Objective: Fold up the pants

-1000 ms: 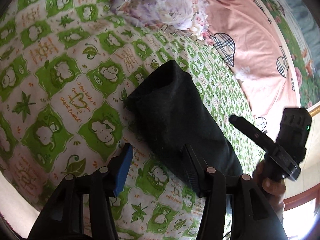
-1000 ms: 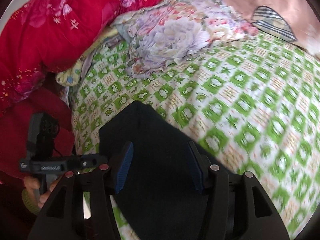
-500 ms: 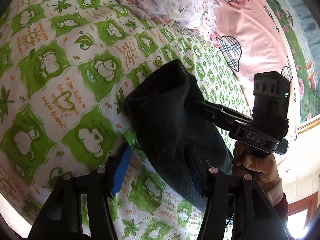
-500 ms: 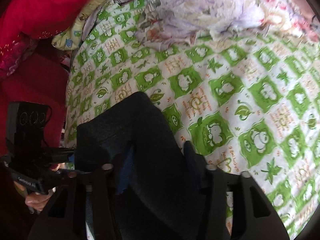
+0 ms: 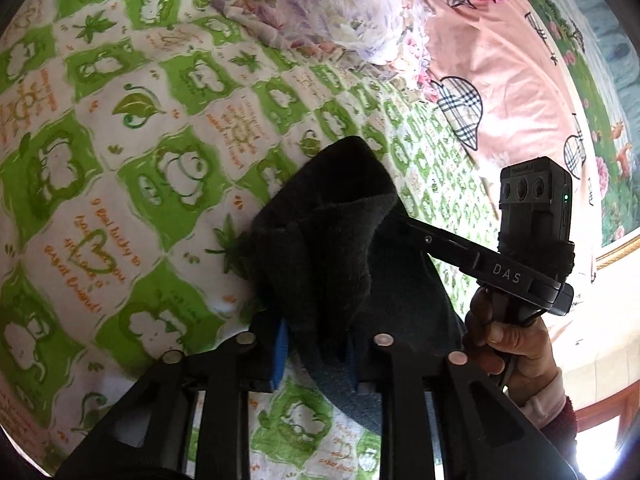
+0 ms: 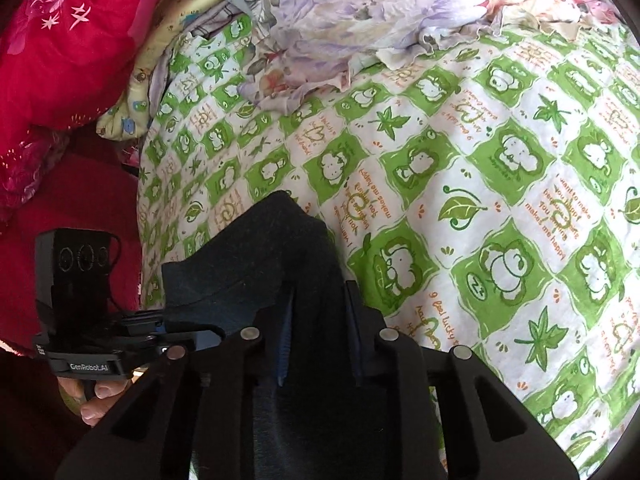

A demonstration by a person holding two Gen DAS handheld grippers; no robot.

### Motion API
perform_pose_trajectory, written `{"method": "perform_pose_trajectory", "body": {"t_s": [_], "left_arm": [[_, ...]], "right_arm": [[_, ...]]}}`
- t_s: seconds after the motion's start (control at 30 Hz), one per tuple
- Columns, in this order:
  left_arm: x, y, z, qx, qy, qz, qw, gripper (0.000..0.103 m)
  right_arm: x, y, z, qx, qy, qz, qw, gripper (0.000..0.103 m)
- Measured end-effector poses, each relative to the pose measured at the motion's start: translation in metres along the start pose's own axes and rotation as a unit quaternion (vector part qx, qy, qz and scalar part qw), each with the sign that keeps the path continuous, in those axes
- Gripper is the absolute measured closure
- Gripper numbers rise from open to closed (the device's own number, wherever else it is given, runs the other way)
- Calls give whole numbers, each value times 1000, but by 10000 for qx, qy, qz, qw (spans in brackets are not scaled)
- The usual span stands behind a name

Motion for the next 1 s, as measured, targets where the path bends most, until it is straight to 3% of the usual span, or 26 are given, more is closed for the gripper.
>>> {"method": "perform_pose_trajectory", "body": {"t_s": [0.2, 0.27, 0.7, 1.0], "left_arm": [[20, 2, -32, -336, -197, -147, 9991, 87], [29, 2, -46, -456, -281, -200, 9984, 87], [66, -22, -121, -1396, -660, -373, 9873, 87], [73, -63, -200, -2316, -1161, -135, 9658, 87]], "right_arm": [[29, -3, 14, 8, 65, -382, 9993, 85], [46, -7, 19, 18, 61, -562, 9984, 97], [130, -46, 45, 31, 0, -1589, 9873, 97], [208, -104, 36, -439, -147, -2499, 9672, 97]]}}
Point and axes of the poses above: each gripper's, at about its wrist camera, not at the fingertips, and x roughly against the way its jaws point, z to its left, y to its top, the point moved 3 cm from there along -x, roughly the way its jaws point, and after that the axes turned 1 degree about -x, right-handed, at the moved point
